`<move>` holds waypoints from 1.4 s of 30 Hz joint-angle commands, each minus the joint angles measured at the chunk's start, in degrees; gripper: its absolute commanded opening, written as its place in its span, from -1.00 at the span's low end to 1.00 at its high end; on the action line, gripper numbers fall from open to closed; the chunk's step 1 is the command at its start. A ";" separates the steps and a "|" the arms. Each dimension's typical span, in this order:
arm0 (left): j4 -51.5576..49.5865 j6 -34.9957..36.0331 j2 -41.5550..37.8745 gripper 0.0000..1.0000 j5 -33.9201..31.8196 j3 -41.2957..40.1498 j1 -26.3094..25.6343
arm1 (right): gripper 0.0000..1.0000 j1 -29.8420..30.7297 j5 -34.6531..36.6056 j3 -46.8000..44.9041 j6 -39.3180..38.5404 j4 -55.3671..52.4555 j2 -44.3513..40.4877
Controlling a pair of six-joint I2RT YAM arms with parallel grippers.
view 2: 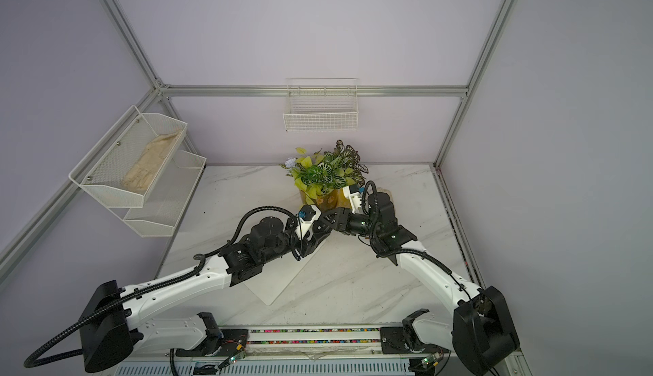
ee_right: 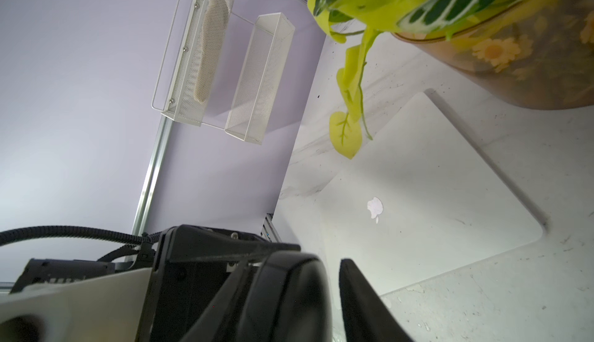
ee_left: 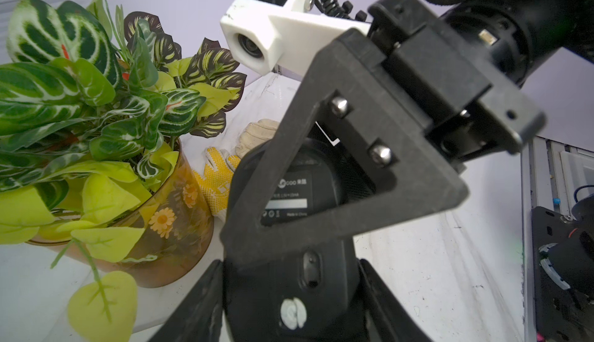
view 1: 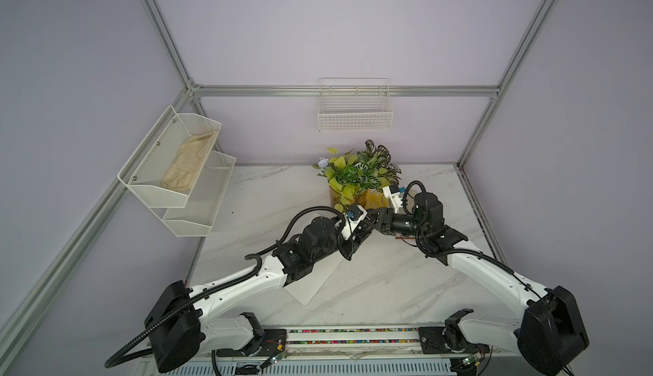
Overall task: Insert the wireless mouse receiver into the laptop
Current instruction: Pick up the mouse from the center of the board.
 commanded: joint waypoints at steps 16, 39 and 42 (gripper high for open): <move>4.56 -4.14 -3.75 1.00 5.43 -1.39 -1.06 | -0.61 0.33 3.76 3.60 -2.51 -4.29 -2.06; 3.07 -27.68 1.89 0.91 58.56 3.36 19.32 | -0.47 0.00 -9.61 13.04 -17.15 -13.61 2.69; 4.06 -28.35 3.29 0.86 58.20 3.77 19.32 | -0.46 0.13 -11.08 12.55 -15.98 -12.00 2.86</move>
